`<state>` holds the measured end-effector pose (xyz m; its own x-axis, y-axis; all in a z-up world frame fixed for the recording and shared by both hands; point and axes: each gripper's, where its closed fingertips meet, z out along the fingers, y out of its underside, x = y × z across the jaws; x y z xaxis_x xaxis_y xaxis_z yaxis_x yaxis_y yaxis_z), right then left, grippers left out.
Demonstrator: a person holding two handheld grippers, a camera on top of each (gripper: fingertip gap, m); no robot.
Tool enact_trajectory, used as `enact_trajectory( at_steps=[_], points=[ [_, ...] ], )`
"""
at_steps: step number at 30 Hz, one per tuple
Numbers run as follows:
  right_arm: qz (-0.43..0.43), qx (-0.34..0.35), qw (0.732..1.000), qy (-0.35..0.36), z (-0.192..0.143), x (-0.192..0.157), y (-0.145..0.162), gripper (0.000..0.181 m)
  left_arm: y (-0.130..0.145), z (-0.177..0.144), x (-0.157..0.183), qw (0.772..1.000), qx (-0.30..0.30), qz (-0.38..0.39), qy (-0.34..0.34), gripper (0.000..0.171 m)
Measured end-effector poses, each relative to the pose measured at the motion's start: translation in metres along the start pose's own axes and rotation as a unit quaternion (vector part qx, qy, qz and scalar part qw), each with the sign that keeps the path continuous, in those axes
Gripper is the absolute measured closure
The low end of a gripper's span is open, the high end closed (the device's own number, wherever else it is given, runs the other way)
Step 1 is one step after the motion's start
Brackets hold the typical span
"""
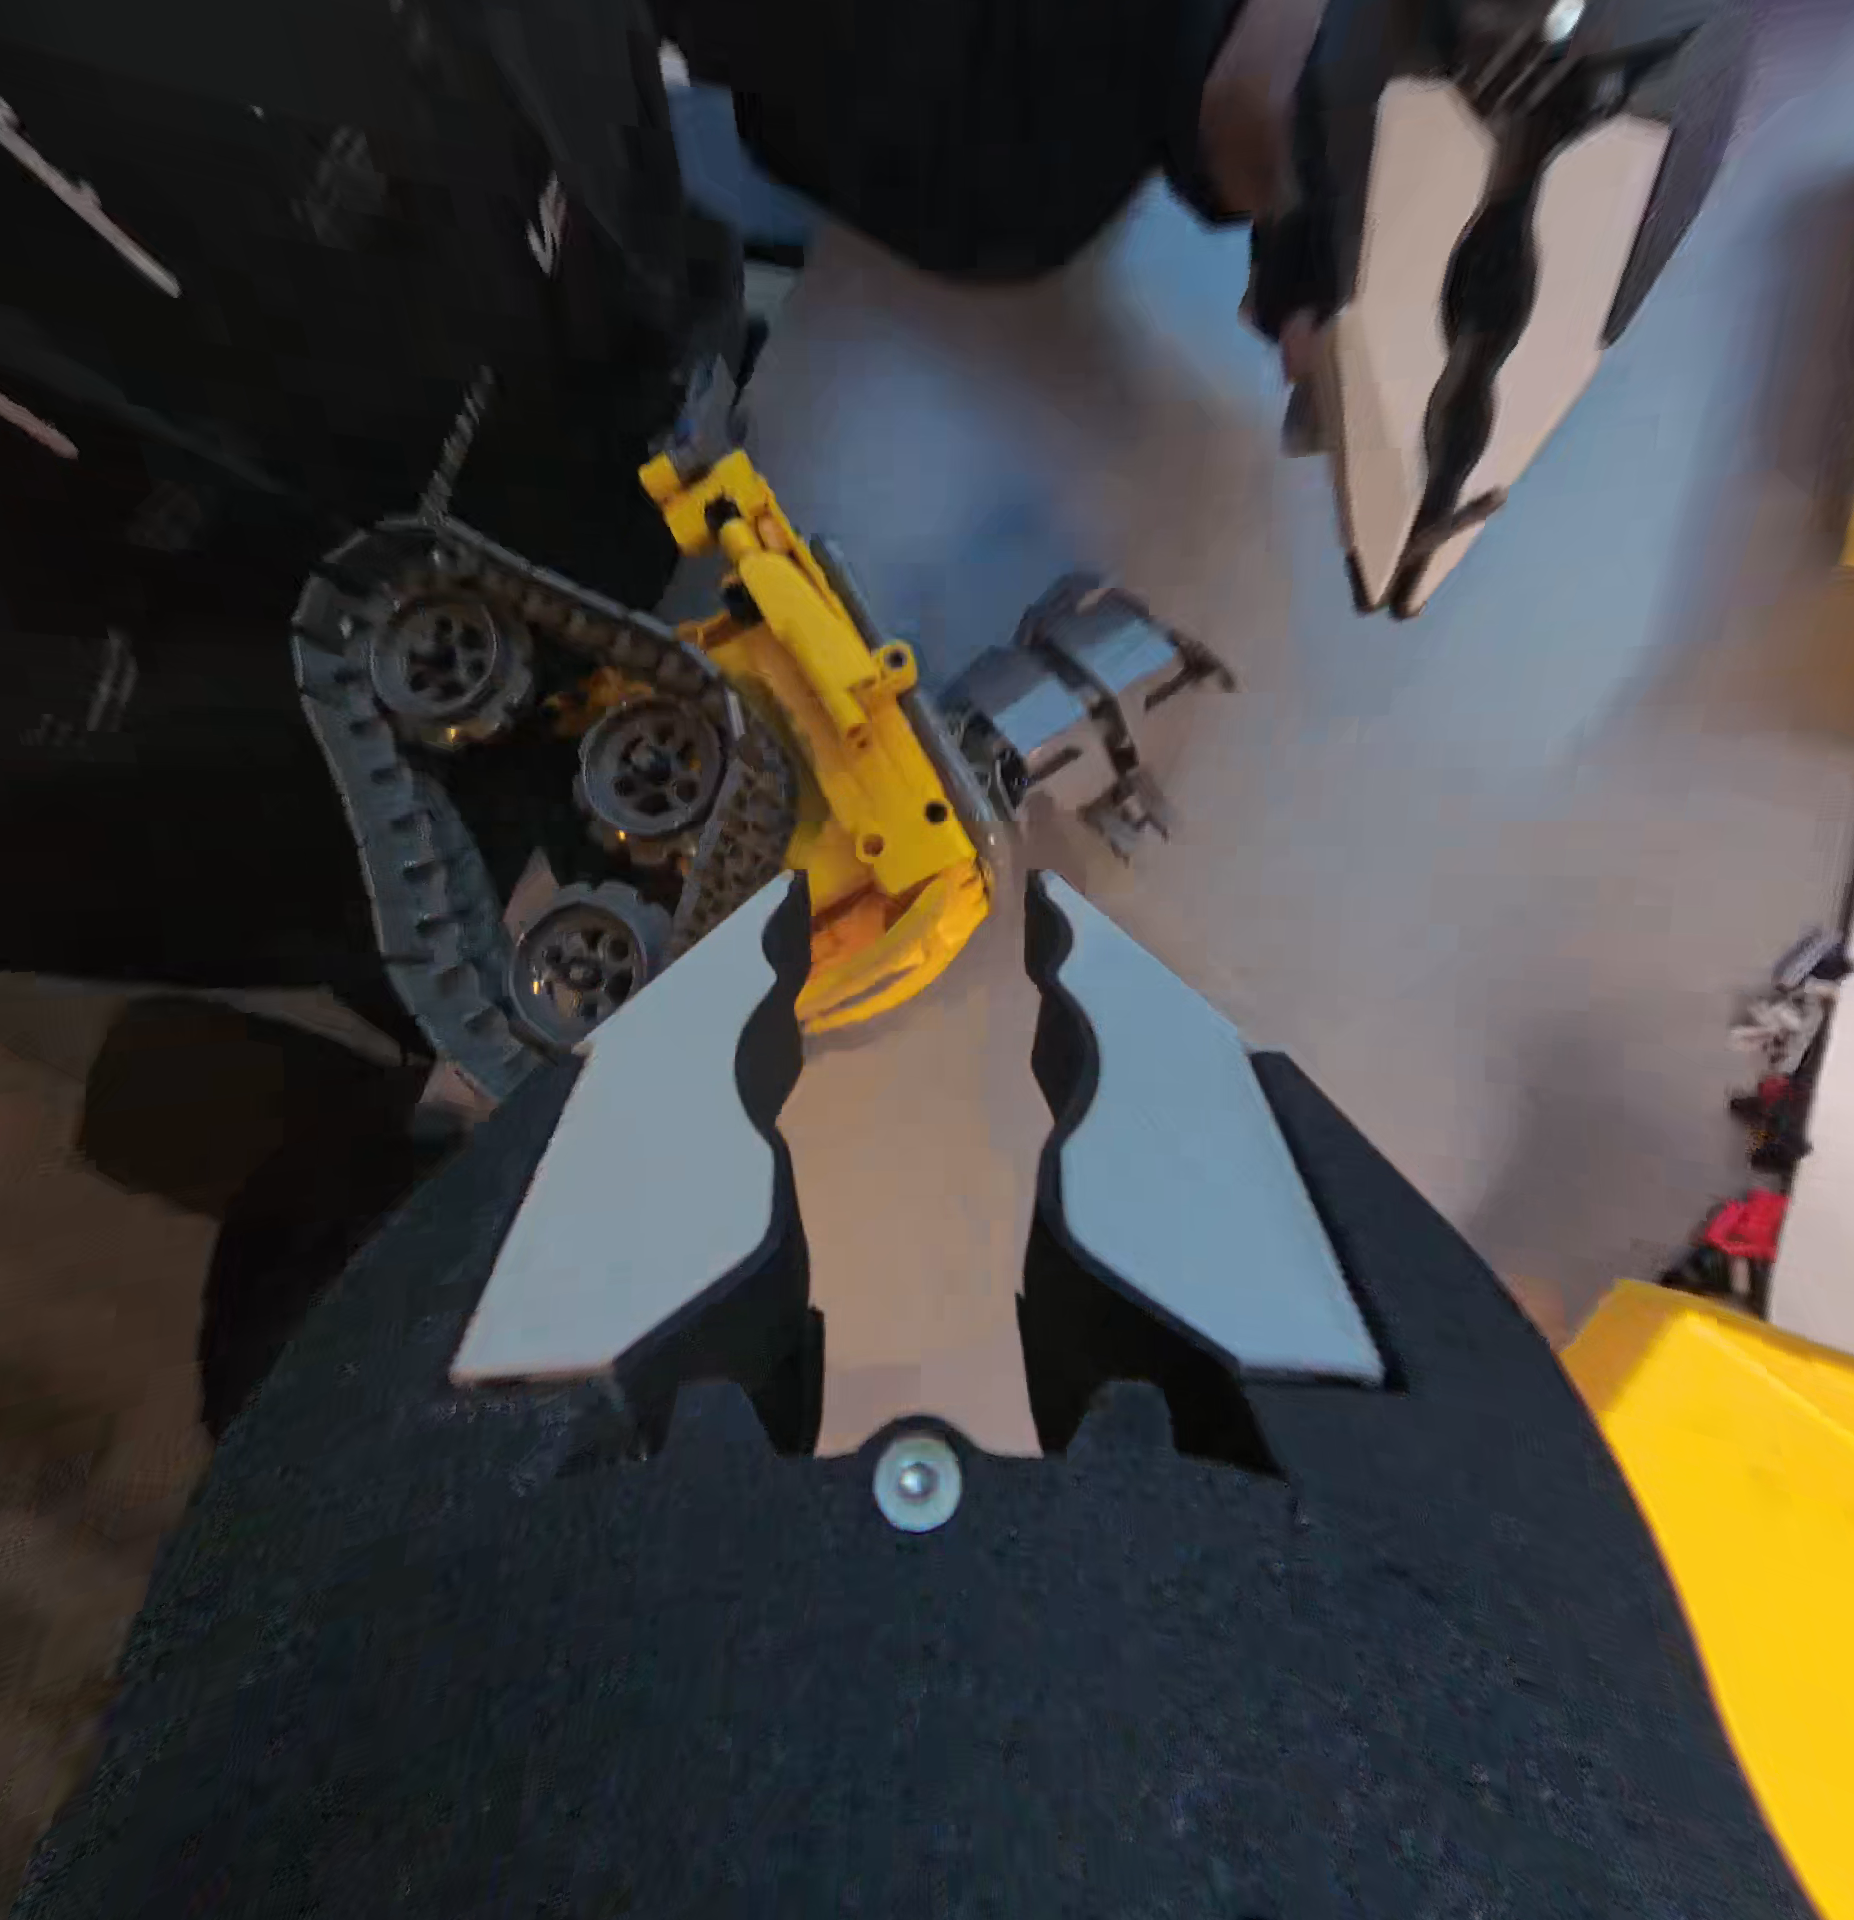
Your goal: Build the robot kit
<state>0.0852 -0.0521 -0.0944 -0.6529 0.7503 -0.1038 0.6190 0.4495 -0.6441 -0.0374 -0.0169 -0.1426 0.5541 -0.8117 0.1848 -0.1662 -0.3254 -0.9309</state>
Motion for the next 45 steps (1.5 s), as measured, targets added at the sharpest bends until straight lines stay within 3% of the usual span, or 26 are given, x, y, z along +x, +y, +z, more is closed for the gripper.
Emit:
enact_trajectory(
  at_steps=[3,6,9,15,24,36,45],
  points=[
    [0.004,-0.122,0.992,-0.022,0.001,0.002,0.02,0.139,0.006,-0.001,-0.004,1.0,0.001,-0.01,-0.004,0.169],
    [-0.006,-0.152,0.987,-0.049,0.018,-0.001,0.013,0.14,0.005,-0.003,-0.005,1.0,0.001,-0.003,-0.011,0.169],
    [-0.067,-0.21,0.975,-0.038,0.033,0.005,0.016,0.138,0.004,-0.004,-0.004,1.0,0.005,-0.004,-0.008,0.169],
    [-0.148,-0.272,0.948,-0.074,0.041,0.003,0.01,0.136,0.005,-0.003,0.0,1.0,0.002,0.0,0.001,0.169],
    [-0.174,-0.283,0.928,-0.166,0.052,-0.013,0.005,0.149,0.006,-0.004,0.0,1.0,0.0,0.001,-0.001,0.169],
    [-0.064,-0.211,0.963,-0.154,0.015,-0.024,0.001,0.15,-0.005,-0.014,-0.006,1.0,0.026,-0.006,-0.012,0.169],
    [-0.017,-0.111,0.988,-0.104,-0.04,0.019,-0.05,0.15,-0.023,-0.04,-0.029,0.995,0.076,-0.021,-0.064,0.169]
  ],
)
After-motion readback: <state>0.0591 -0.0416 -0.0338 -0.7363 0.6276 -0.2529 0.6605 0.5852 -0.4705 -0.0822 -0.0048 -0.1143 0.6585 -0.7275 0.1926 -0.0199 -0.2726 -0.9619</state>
